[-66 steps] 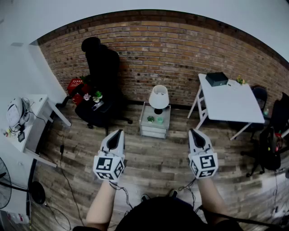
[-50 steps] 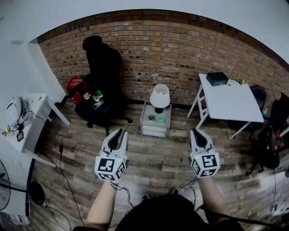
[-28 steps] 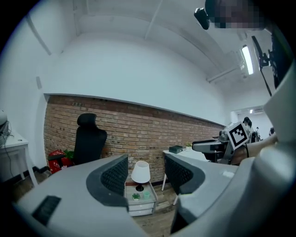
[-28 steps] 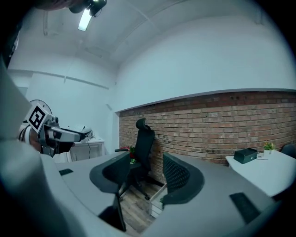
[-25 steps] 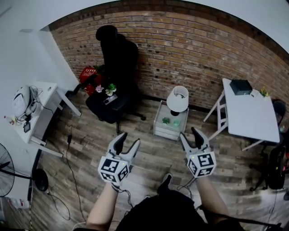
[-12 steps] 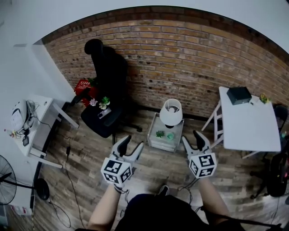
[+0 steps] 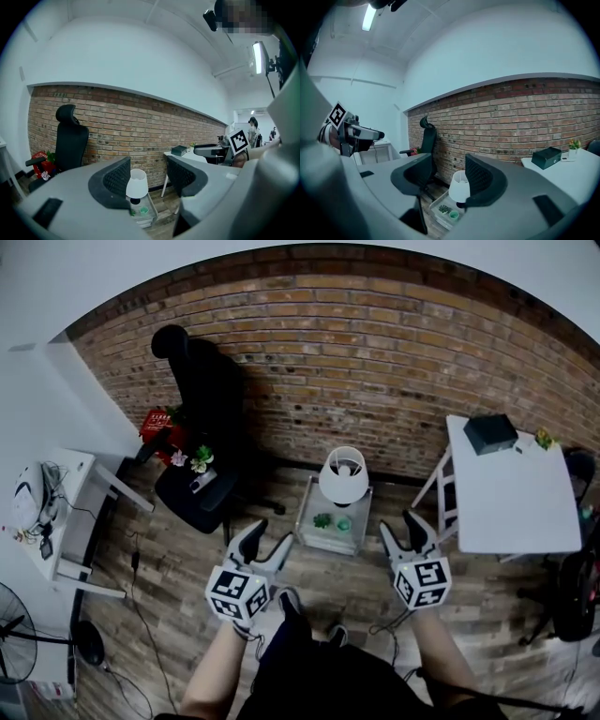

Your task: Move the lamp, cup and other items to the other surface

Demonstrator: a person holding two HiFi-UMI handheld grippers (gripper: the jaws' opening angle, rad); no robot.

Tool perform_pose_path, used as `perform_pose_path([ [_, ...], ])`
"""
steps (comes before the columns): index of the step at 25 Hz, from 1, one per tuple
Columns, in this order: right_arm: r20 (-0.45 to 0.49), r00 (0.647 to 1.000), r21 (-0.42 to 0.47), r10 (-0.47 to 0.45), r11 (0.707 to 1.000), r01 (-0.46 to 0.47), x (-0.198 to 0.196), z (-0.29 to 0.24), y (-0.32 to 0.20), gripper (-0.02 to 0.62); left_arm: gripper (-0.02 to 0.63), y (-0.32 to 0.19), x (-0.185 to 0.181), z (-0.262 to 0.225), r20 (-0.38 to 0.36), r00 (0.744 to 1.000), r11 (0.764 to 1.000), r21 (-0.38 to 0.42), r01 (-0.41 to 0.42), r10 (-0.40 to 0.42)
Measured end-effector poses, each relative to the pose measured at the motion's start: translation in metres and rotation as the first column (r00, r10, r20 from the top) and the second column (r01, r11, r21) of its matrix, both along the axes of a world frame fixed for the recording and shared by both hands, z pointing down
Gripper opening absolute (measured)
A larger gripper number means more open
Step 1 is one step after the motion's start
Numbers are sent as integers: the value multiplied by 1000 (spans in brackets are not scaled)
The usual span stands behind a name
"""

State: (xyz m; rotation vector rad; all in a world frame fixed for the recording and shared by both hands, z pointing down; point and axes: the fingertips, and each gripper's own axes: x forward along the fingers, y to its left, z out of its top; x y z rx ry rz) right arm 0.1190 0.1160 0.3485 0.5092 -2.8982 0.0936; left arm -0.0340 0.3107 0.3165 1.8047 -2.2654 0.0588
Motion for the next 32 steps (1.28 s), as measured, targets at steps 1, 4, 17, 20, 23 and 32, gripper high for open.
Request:
perform_pose_path([
  [1, -4, 1000, -2, 8, 1000, -8, -2, 3, -4, 230, 239, -5, -5, 3, -1, 1000, 1000, -2, -4, 4],
  [4, -8, 999, 4, 31, 1000, -31, -10, 5, -19, 232, 239, -23, -24, 8, -4, 1000, 1000, 3, -25, 25],
  [17, -2, 978, 29, 208, 978, -208, -72, -11, -101, 236, 239, -141, -128, 15, -32, 978, 978, 26, -206, 206],
  [20, -20, 971, 22, 237, 971, -236, -91, -8, -113, 238, 239, -161, -155, 21, -45, 970, 971, 23, -238, 239],
  [23, -46, 963, 21, 265, 964, -264, -106, -4, -125, 238, 239, -179, -175, 34, -70, 959, 962, 8, -274, 274],
  [32, -112, 933, -21, 341, 938, -345, -137, 26, -149, 236, 238, -212, -215, 82, -76, 911, 910, -65, -409, 404],
])
